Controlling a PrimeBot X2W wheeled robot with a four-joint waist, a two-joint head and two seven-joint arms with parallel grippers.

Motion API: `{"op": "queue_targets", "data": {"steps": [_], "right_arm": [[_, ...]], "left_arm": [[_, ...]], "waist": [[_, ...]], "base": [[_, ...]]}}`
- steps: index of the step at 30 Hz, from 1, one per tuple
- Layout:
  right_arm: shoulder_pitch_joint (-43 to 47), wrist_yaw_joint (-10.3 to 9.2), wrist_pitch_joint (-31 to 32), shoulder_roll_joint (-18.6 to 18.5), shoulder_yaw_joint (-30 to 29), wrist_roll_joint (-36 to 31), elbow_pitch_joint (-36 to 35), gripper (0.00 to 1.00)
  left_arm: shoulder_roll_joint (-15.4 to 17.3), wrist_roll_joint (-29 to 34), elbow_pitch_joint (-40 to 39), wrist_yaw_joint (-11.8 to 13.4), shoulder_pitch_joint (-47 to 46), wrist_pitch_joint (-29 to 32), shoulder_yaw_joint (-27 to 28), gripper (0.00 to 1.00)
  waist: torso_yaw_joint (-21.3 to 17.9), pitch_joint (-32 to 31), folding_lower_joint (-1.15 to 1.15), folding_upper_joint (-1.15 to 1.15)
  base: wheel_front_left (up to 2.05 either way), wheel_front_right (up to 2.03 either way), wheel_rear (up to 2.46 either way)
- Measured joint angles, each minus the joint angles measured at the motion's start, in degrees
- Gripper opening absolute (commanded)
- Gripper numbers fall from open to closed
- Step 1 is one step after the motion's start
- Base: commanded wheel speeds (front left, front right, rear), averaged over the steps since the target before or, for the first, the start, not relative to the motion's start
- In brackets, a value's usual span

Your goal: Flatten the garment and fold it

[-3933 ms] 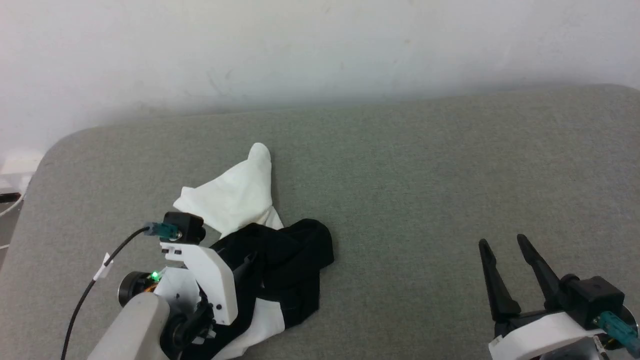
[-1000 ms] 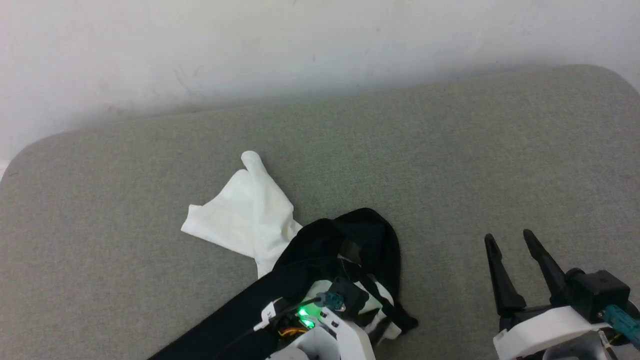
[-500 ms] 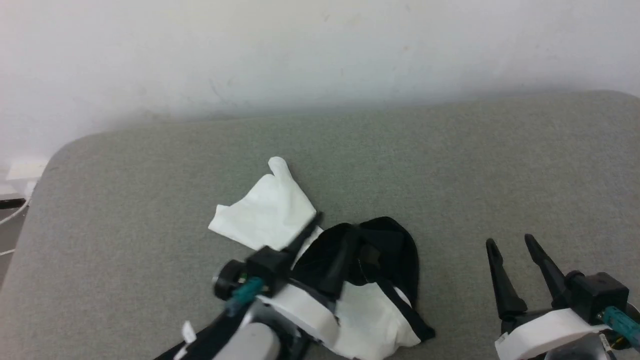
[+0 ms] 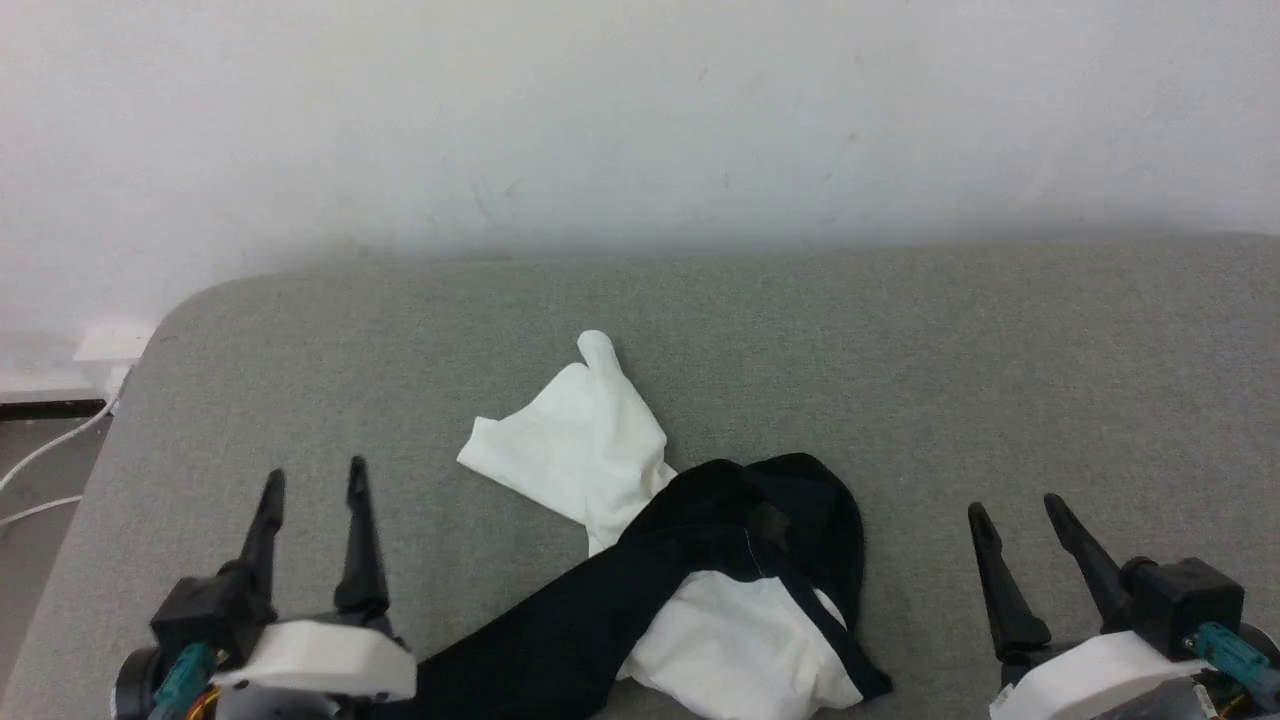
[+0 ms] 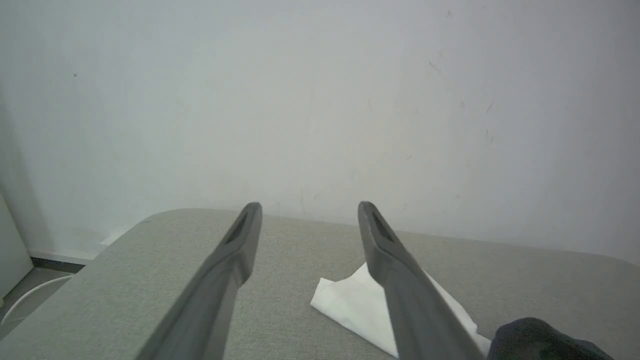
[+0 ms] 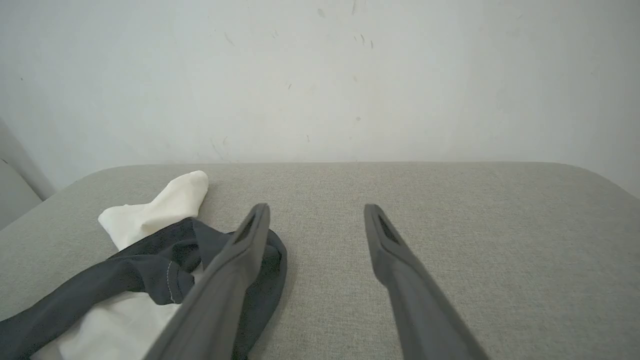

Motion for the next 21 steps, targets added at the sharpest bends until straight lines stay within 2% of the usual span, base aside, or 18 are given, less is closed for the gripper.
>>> {"op": "queue_targets", "data": {"steps": [5,11,21], "right_arm": [[-0.4,0.00,2.4,0.0,-0.2,0.0,2.3,1.00],[-7.6,-0.01,10.2,-0.1,1.0,-0.4,10.0,1.00],[-25.0,0.00,28.2,0.0,13.9,-0.4,22.0,1.00]], "left_arm": [[1.3,0.8,-2.0,0.5,6.5,0.0,4.7,1.00],[1.4,1.3,-3.1,0.2,9.1,0.0,3.8,1.00],[-0.6,1.3,-1.2,-2.1,5.0,0.1,0.3,1.00]], "waist": [[0.8,-0.1,0.00,0.00],[2.7,0.6,0.00,0.00],[6.7,3.1,0.01,0.00]], "base": [[0.00,0.00,0.00],[0.00,0.00,0.00],[0.00,0.00,0.00]]}}
